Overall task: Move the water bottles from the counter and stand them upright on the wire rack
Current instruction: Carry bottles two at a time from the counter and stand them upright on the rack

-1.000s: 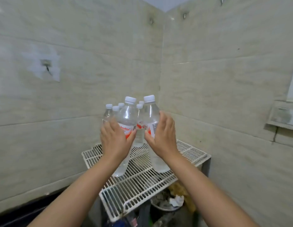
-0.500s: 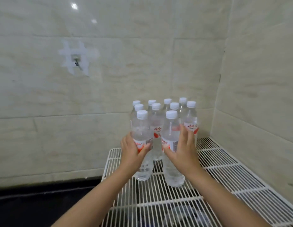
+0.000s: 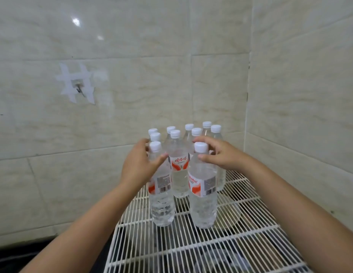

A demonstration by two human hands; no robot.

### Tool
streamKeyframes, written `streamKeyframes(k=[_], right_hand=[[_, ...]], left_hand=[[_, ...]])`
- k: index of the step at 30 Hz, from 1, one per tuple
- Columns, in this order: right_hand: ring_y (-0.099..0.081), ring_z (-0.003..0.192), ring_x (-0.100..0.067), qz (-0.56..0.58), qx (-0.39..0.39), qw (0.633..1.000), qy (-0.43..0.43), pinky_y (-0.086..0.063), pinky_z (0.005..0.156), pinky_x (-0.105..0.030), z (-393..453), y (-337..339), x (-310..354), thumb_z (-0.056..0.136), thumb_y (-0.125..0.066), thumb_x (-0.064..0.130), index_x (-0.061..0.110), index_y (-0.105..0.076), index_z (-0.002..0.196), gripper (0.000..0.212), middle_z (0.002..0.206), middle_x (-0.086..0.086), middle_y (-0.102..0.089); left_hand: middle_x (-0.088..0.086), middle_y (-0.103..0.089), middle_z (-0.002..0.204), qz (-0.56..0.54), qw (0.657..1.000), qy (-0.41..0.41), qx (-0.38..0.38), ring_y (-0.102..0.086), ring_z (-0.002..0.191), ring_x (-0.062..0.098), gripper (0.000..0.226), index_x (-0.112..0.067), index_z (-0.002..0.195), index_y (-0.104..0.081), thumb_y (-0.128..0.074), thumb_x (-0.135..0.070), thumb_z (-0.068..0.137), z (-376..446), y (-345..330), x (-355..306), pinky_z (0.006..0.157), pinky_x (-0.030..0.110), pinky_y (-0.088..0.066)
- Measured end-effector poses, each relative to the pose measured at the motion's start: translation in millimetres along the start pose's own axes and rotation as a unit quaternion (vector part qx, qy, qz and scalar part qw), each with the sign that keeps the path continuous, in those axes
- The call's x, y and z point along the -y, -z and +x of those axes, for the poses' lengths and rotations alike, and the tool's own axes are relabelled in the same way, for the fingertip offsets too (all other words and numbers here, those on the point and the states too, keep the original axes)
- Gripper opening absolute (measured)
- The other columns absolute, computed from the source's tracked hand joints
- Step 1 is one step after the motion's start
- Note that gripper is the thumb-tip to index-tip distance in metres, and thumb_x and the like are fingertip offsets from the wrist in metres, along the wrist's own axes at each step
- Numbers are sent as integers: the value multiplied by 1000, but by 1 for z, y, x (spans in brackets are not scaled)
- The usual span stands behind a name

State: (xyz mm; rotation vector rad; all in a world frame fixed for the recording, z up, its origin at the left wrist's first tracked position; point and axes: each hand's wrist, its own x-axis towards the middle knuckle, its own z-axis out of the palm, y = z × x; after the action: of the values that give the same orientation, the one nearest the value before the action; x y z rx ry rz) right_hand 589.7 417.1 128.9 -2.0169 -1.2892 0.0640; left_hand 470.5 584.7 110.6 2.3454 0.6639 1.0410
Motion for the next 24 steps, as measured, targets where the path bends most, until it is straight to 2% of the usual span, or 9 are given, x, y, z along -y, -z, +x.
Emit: streamKeyframes(k=[2,4,7,10,13,15,18,21,24], right_hand=[[-56,98,-19,-57,-56,997,-1,-42,82,-30,1,-2,4,84,-64,21,14,-55,117,35,113,-6,-62],[-56,83,-22,-122,-150,981,-27,-39,68,-29,0,-6,10,77,-70,33,13,-57,93,29,93,-7,-64],[-57,87,-25,-211,-203,954,-66,-34,65,-27,0,-12,11,74,-68,47,15,-50,87,39,91,-5,-62],[-57,105,-28,-251,-142,956,-62,-41,72,-30,5,-8,11,77,-63,51,16,-53,114,52,114,-7,-60],[-46,124,-24,-237,-8,972,-13,-41,98,-34,2,3,18,82,-63,35,15,-45,131,56,137,-8,-47],[-41,129,-22,-240,59,969,2,-36,103,-31,-3,14,25,85,-60,23,15,-38,138,58,143,-5,-42],[-48,110,-16,-250,89,964,-21,-38,83,-22,-4,26,33,89,-56,16,17,-41,137,50,132,-3,-52],[-48,87,-16,-249,38,967,-31,-35,58,-25,5,20,34,87,-58,19,11,-57,119,33,96,-1,-54],[-56,79,-25,-256,3,965,-59,-35,51,-23,21,9,32,87,-57,21,5,-60,106,25,95,-10,-61]], left_hand=[[10,-62,118,123,992,-14,13,-58,104,27,58,-8,125,-48,-64,-43,81,9,-1,-15,78,35,-46],[12,-66,113,171,985,-28,20,-59,104,31,49,-8,118,-56,-63,-41,83,16,-1,-20,77,35,-46],[11,-68,110,71,990,-92,85,-62,100,26,41,-9,118,-60,-69,-24,81,22,3,-17,80,31,-46],[10,-61,117,-61,974,-86,199,-58,99,17,54,-7,133,-46,-65,-4,83,27,13,-12,92,31,-45],[4,-57,105,6,969,-115,218,-56,99,21,43,-11,128,-50,-60,-8,86,33,13,-11,83,27,-43],[5,-60,105,64,968,-135,201,-57,99,23,42,-13,125,-52,-63,-20,85,30,8,-17,79,28,-42],[7,-62,120,154,971,-112,144,-58,106,27,54,-18,131,-46,-64,-35,83,23,-2,-25,81,33,-45],[9,-62,122,155,979,-84,99,-57,110,28,49,-18,131,-48,-61,-32,86,24,-5,-28,82,33,-45],[9,-58,129,131,986,-49,94,-54,116,27,47,-14,131,-49,-61,-25,87,30,0,-31,88,32,-44]])
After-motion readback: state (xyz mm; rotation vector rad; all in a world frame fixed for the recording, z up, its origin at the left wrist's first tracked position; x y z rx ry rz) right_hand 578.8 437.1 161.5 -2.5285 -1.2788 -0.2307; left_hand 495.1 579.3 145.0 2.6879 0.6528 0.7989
